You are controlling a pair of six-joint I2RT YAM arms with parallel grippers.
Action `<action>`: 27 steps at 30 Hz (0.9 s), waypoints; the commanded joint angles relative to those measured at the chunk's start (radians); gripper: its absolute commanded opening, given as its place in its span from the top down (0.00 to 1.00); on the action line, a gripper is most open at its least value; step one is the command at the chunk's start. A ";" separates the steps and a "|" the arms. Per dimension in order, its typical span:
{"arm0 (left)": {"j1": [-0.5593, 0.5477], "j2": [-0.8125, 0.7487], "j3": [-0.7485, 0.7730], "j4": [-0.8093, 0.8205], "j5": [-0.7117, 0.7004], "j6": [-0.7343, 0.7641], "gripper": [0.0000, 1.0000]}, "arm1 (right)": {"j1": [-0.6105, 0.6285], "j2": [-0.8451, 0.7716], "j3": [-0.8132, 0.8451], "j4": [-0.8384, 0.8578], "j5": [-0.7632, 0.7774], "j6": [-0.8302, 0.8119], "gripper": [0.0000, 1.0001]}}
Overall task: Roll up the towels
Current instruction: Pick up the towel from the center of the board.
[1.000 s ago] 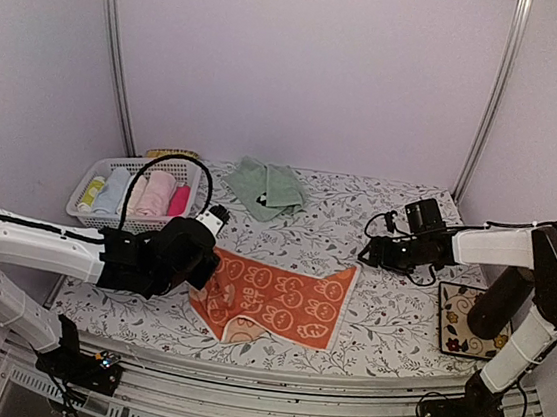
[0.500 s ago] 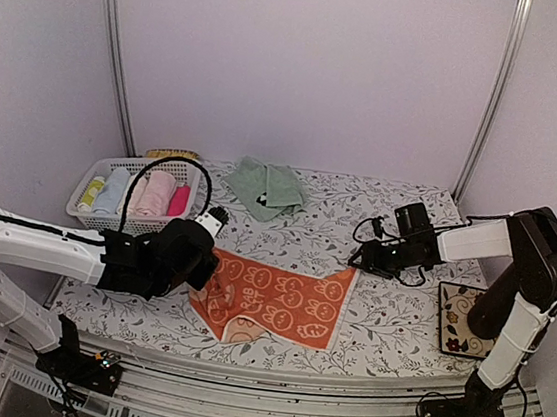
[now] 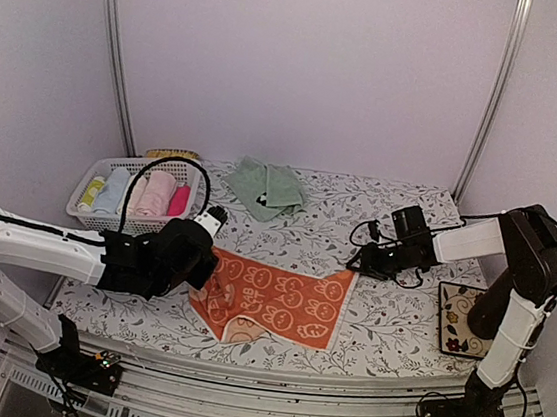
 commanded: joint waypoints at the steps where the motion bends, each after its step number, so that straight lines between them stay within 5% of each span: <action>1: 0.018 0.003 -0.017 0.026 0.002 0.005 1.00 | -0.001 0.029 0.029 0.026 -0.034 0.010 0.65; 11: 0.028 0.002 -0.010 0.022 0.000 0.006 1.00 | -0.001 -0.031 0.068 -0.044 0.033 -0.040 0.96; 19: 0.027 -0.020 0.033 -0.031 -0.034 -0.011 1.00 | 0.015 -0.160 0.077 -0.123 0.090 -0.115 0.98; 27: 0.015 -0.141 0.061 -0.080 -0.041 -0.025 1.00 | 0.117 -0.392 0.118 -0.340 0.357 -0.237 0.98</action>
